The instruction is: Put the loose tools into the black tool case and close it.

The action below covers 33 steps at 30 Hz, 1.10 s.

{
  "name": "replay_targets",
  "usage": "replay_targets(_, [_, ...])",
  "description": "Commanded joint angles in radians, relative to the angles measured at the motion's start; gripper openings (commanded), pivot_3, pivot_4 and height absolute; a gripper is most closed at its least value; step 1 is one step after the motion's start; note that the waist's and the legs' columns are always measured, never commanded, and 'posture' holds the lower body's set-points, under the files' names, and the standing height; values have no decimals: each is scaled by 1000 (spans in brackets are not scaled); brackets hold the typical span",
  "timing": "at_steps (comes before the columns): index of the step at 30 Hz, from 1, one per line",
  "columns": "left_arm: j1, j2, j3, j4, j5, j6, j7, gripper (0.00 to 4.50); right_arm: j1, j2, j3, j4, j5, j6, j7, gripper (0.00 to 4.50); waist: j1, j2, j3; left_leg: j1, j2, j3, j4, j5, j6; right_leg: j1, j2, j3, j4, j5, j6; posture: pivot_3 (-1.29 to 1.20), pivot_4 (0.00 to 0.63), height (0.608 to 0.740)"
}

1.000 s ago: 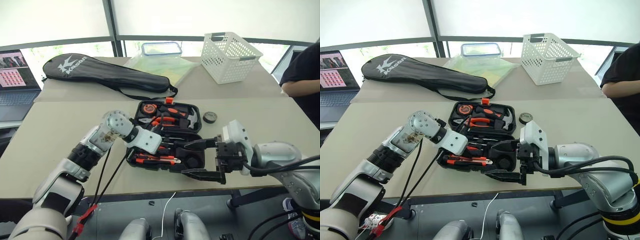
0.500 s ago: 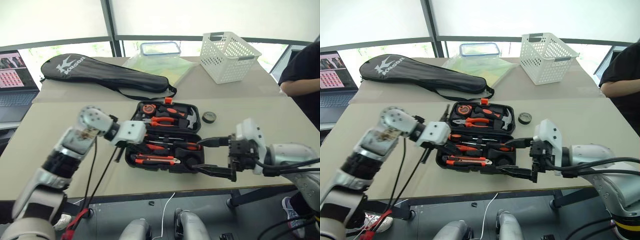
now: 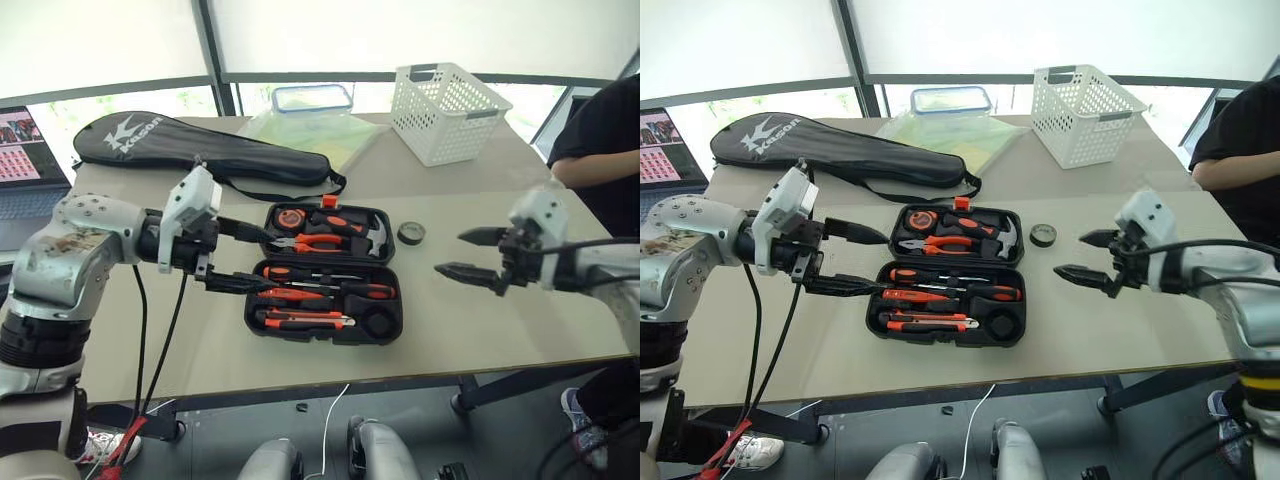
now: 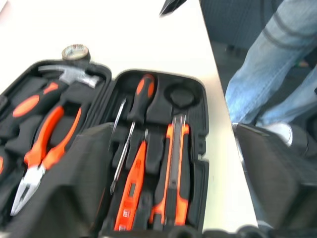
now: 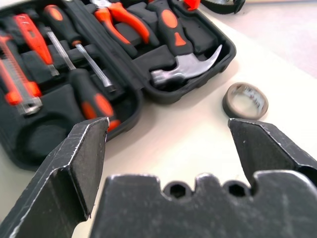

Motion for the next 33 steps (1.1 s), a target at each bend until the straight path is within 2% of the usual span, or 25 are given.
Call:
replay_targets(1, [14, 12, 39, -48, -33, -15, 24, 4488, -152, 58, 105, 224, -162, -112, 2, 4500, -4, 0, 0, 0, 0, 0, 0, 0, 0, 0, 0, 1, 0, 0, 0, 0, 150, 740])
replay_targets(7, [87, -19, 113, -68, -51, -91, 90, 4488, -393, 222, 277, 699, -395, -365, 38, 4500, -7, 1, 0, -2, 0, 0, -2, 0, -1, -3, 0, -1, 1, 0, 0, 0, 150, 740])
replay_targets(12, [113, -7, 135, -122, -115, -44, 115, 4488, -471, 299, 301, 920, -484, -501, 38, 4500, -10, 1, 1, -2, 0, -1, -2, 1, -2, -3, 0, -4, 1, 0, -1, 0, 150, 740])
replay_targets(16, [125, 12, 124, -134, -113, -59, 117, 4488, -504, 334, 291, 1022, -531, -566, 10, 4500, -17, 1, 1, -1, 0, -1, -2, 1, -4, -2, 0, -6, 1, 0, -1, 0, 150, 740])
replay_targets(21, [120, 22, 95, -126, -96, -84, 108, 4500, -533, 378, 265, 1114, -555, -611, -51, 3223, -30, 1, 1, 1, 0, -2, -2, 3, -7, -2, 0, -4, 1, 0, -3, 0, 150, 740])
replay_targets(30, [77, 20, 33, -76, -65, -129, 91, 4500, -555, 400, 224, 1175, -583, -642, -107, 48, -33, 2, 1, 1, 0, -3, -2, 4, -8, -2, 0, -2, 2, 0, -4, 0, 150, 740])
replay_targets(33, [73, 20, 22, -77, -65, -131, 84, 4500, -573, 369, 198, 1137, -567, -664, -41, 20, -33, 2, 1, 1, 0, -4, -3, 4, -8, -2, 0, -2, 2, 0, -4, 0, 150, 740])
